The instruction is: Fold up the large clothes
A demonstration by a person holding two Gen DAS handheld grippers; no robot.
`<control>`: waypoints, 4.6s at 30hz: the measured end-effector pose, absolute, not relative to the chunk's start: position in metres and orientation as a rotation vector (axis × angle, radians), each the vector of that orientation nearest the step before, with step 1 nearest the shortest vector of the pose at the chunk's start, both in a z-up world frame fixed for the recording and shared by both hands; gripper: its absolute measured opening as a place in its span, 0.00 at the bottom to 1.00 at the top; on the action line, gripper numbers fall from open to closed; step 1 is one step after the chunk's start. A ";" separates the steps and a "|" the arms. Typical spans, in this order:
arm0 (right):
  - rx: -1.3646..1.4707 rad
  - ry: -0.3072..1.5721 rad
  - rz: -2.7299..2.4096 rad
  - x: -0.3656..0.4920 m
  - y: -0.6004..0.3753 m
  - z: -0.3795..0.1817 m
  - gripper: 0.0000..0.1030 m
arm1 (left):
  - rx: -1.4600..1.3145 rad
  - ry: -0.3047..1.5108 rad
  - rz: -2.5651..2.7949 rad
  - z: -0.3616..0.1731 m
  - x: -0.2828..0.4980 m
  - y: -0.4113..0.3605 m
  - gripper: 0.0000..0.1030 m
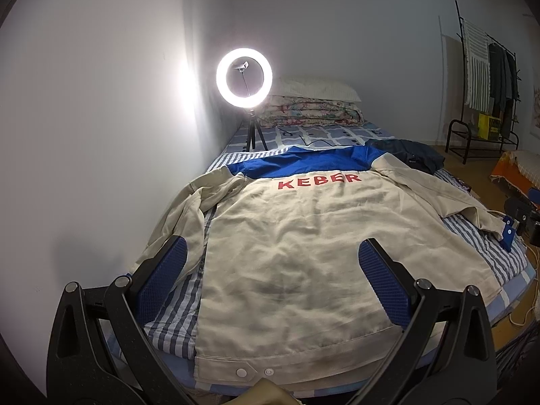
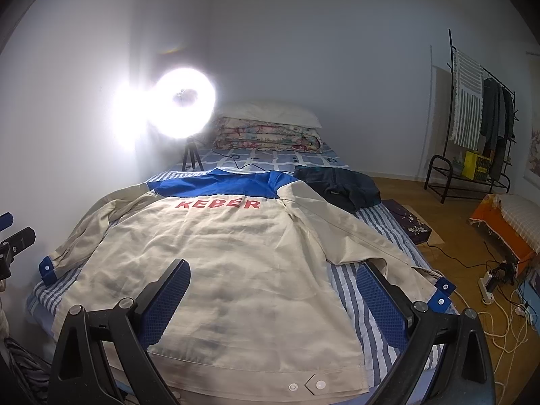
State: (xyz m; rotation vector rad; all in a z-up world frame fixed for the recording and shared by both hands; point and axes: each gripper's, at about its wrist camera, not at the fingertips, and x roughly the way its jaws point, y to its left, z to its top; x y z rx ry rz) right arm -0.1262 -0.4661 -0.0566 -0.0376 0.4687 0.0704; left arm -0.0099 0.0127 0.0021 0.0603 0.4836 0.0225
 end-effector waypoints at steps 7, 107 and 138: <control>-0.037 0.469 0.071 -0.126 -0.465 -0.057 0.97 | 0.061 0.483 0.022 0.004 -0.008 0.014 1.00; -0.116 0.711 1.060 -0.027 -0.143 -0.121 0.65 | -0.128 0.595 0.161 0.079 -0.165 0.082 0.40; -0.543 0.770 1.150 -0.035 -0.013 -0.189 0.00 | -0.322 0.610 0.316 0.027 -0.219 0.166 0.35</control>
